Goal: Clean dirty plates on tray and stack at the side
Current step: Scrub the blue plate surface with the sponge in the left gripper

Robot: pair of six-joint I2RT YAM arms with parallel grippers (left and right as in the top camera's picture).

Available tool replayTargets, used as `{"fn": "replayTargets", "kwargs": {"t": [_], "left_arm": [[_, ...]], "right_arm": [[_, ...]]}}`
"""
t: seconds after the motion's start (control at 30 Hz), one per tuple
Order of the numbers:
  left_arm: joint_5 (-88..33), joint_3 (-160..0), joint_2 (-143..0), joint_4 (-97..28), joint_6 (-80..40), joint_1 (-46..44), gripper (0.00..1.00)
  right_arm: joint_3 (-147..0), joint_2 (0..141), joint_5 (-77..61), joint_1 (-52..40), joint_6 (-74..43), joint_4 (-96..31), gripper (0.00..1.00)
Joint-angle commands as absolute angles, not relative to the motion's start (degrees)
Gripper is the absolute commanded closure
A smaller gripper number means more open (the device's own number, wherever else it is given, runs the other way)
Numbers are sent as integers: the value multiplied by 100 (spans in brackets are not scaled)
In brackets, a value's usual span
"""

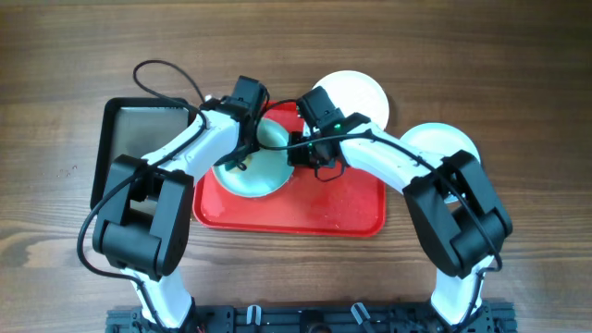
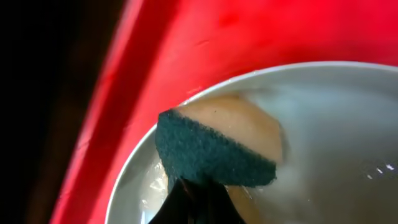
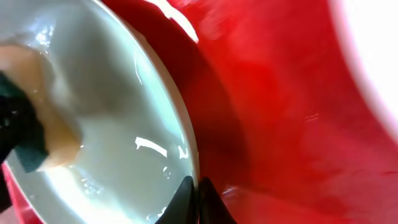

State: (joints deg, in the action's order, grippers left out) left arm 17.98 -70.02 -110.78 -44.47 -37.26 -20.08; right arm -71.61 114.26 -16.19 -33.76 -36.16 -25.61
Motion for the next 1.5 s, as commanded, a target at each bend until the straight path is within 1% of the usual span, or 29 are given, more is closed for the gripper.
{"fn": "replayTargets", "kwargs": {"t": [0.0,0.1,0.2,0.33,0.37,0.53,0.6,0.67,0.7,0.73,0.8,0.87,0.9,0.93,1.07,1.17,1.23,1.3,1.37,1.47], "left_arm": [[2187,-6799,-11347,-5004,-3951,-1752,96],[556,-6799,-11347,-5000,-2377,-1750,96],[-989,-6799,-11347,-5000,-1083,-1747,96],[-3450,-6799,-11347,-5000,856,-1680,96],[-3592,-6799,-11347,-5000,934,-1649,96],[-3795,-6799,-11347,-4974,1066,-1494,96],[-3793,-6799,-11347,-4744,1031,-1426,96],[-3752,-6799,-11347,-4219,648,-1341,96],[-3553,-6799,-11347,-3846,246,-1293,96],[-3229,-6799,-11347,-3531,-193,-1256,96],[-2139,-6799,-11347,-2976,-1192,-1194,96],[-548,-6799,-11347,-2731,-2137,-1175,96],[281,-6799,-11347,-2720,-2495,-1177,96],[847,-6801,-11340,-2764,-2668,-1177,96],[1319,-6805,-11257,-3371,-2727,-1199,96],[1026,-6814,-11249,-4294,-2609,-1229,96],[351,-6814,-11249,-4650,-1973,-1232,96],[-913,-6814,-11249,-4932,-869,-1232,96],[-2425,-6814,-11249,-5083,416,-1232,96],[-3553,-6814,-11249,-5070,1291,-1232,96]], "right_arm": [[-7199,11531,-1490,-3306,-3618,-2683,96],[-7199,11531,-1509,-3291,-3618,-2687,96],[-7199,11531,-1535,-3291,-3621,-2687,96],[-7183,11531,-1800,-3173,-3647,-2687,96],[-7161,11531,-1859,-3135,-3664,-2683,96],[-7074,11550,-2115,-3024,-3640,-2615,96],[-7076,11552,-2115,-3024,-3640,-2615,96],[-7076,11552,-2115,-3026,-3640,-2613,96],[-7074,11552,-2112,-3026,-3638,-2615,96],[-7074,11552,-2112,-3026,-3638,-2615,96],[-7074,11552,-2112,-3026,-3640,-2613,95],[-7076,11552,-2110,-3024,-3638,-2613,96],[-7076,11552,-2112,-3026,-3634,-2615,96],[-7076,11552,-2112,-3026,-3616,-2615,96],[-7076,11552,-2110,-3024,-3621,-2587,96],[-7076,11552,-2110,-3024,-3621,-2574,96],[-7076,11552,-2110,-3024,-3618,-2574,96],[-7076,11552,-2110,-3024,-3618,-2569,96],[-7076,11552,-2110,-3024,-3618,-2571,96],[-7076,11552,-2110,-3024,-3618,-2571,96]]}}
